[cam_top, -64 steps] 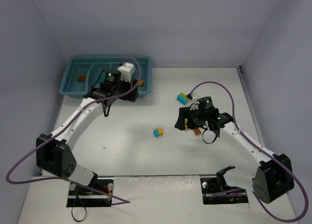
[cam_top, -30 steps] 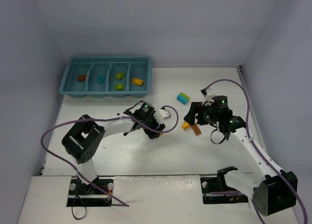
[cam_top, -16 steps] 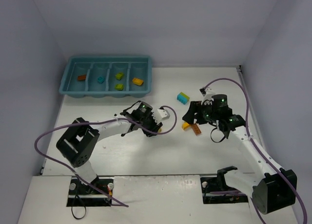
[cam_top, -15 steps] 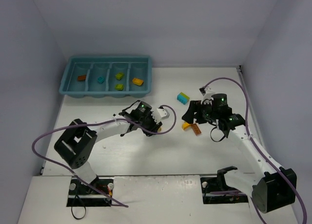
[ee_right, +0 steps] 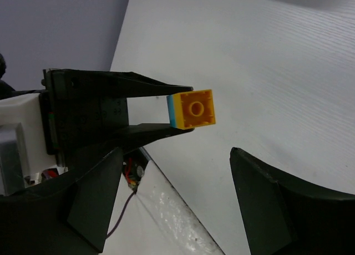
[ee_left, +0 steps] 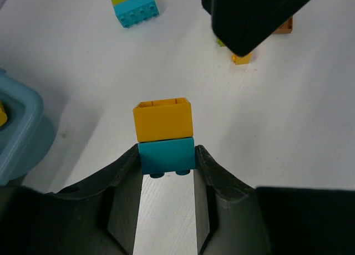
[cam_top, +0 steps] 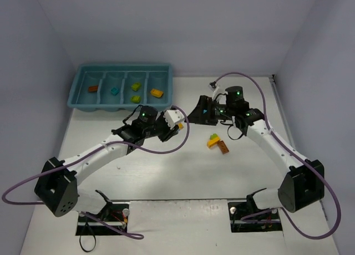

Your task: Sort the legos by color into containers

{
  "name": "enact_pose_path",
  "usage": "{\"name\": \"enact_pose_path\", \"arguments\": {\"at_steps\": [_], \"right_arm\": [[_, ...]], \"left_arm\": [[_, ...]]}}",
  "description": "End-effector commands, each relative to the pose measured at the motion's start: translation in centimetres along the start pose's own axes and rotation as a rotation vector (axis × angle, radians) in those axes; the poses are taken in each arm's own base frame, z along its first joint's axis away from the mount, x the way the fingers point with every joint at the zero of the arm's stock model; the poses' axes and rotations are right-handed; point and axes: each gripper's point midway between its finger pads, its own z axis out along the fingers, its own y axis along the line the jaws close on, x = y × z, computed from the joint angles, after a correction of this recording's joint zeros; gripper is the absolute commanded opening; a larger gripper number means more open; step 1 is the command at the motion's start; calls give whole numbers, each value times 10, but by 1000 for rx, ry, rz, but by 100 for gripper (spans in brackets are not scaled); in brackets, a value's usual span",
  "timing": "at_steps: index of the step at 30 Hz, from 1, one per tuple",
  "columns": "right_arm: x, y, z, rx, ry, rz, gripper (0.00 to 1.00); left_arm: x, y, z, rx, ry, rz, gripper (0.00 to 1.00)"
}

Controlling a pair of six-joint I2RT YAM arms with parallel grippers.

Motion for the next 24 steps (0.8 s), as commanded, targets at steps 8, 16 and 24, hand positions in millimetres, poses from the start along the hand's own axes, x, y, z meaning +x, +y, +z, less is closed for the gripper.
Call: {"name": "enact_pose_path", "arguments": {"at_steps": [8, 16, 24], "right_arm": [[-13, 39, 16, -165, 35, -32, 74], [-15, 39, 26, -177, 45, -45, 70], [-3, 40, 33, -208, 96, -34, 67]], "left_arm": [[-62, 5, -29, -12, -175, 155, 20], [-59, -6, -32, 51, -157, 188, 20], [-62, -3, -33, 37, -169, 204, 20]]}}
